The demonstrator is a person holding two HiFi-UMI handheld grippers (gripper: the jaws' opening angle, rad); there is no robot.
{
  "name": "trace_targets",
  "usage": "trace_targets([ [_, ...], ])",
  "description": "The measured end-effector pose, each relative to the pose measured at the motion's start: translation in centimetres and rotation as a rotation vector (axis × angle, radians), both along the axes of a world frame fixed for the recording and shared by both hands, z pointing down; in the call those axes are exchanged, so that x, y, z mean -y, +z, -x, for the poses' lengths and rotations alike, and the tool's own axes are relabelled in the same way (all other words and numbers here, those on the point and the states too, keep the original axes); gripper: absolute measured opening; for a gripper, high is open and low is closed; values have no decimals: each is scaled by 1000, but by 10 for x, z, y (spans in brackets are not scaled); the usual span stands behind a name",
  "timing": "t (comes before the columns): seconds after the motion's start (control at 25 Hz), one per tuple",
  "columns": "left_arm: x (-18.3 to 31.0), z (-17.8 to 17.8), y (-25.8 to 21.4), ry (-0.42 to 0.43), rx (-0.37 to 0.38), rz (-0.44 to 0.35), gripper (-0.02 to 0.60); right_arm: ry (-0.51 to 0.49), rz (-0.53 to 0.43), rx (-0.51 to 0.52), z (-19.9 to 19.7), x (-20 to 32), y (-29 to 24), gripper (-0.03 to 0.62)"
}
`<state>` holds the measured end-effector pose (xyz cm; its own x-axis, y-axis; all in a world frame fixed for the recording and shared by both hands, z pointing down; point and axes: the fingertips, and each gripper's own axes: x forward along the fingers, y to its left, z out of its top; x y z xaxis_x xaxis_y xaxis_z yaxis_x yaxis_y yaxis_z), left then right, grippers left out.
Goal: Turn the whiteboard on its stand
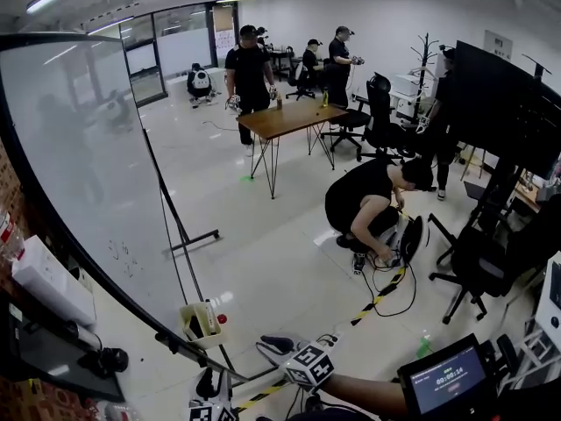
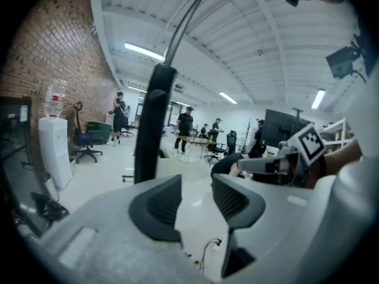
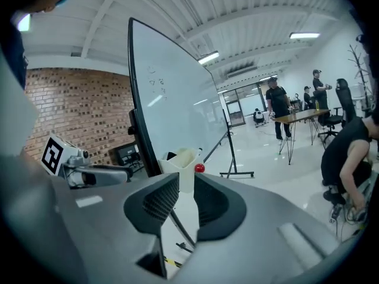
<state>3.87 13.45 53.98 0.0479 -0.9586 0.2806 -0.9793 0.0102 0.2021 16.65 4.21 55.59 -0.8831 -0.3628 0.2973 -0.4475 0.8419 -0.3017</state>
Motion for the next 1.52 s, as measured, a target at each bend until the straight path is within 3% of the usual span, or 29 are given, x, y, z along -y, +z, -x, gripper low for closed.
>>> trace_targets([
  [0.16,0,-11,-15,38,25,-19,161,47,66,59,-23,-2,-12,67],
  [0.56,-2,-38,-51,137,96,-63,159,145,-50,61,-45,0,-69,67],
  [0.84,-4,-60,-72,212,137,-90,149,93,-265,112,-10,-41,-133,67],
  [0.96,-9,-68,-86,213,123,-115,149,100,-320,163,-11,-56,-157,67],
  [1.08,-17,-70,-99,188,84,-129,147,72,-305,143,-7,-64,-155,67],
  [1.28,-21,-71,-92,170,37,-68,144,64,-273,129,-5,-60,-141,67],
  [1.52,-14,-79,-96,183,26,-107,143,70,-300,139,-12,-58,-146,64],
])
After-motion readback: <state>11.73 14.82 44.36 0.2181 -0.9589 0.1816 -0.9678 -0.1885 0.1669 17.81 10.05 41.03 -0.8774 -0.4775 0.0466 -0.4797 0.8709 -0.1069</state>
